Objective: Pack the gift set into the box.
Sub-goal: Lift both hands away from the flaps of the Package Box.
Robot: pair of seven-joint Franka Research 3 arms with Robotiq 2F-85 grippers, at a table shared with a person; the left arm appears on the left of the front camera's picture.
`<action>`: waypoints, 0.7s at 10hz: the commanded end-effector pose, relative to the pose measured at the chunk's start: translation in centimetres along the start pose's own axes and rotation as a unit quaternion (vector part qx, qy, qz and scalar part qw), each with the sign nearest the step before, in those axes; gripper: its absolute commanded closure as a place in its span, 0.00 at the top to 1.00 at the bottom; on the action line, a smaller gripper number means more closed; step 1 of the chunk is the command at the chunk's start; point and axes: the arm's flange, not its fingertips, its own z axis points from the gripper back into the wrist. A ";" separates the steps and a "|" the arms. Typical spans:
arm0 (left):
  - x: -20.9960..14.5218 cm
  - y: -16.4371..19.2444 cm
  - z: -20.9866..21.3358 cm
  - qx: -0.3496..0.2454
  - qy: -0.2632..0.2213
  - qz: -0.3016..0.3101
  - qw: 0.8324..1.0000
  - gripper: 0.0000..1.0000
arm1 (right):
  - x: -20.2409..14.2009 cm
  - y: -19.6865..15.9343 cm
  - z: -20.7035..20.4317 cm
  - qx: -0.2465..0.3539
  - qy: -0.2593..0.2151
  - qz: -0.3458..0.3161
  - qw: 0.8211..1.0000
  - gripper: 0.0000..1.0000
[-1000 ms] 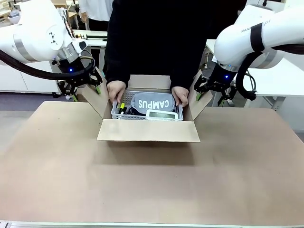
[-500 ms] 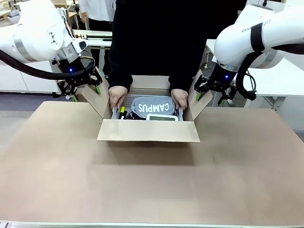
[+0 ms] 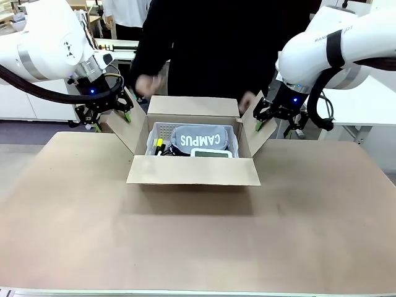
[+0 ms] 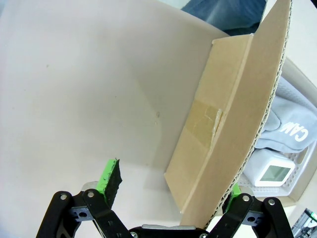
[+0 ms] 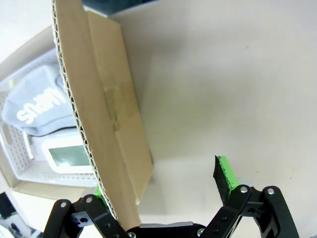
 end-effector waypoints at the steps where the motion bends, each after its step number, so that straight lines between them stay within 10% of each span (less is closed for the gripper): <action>1: 0.0 -0.1 0.1 0.008 0.001 0.006 1.000 1.00 | 0.0 0.4 0.1 -0.008 0.001 -0.008 1.000 1.00; 7: 0.0 -0.1 0.1 0.008 0.001 0.006 1.000 1.00 | 0.0 0.4 0.1 -0.008 0.001 -0.008 1.000 1.00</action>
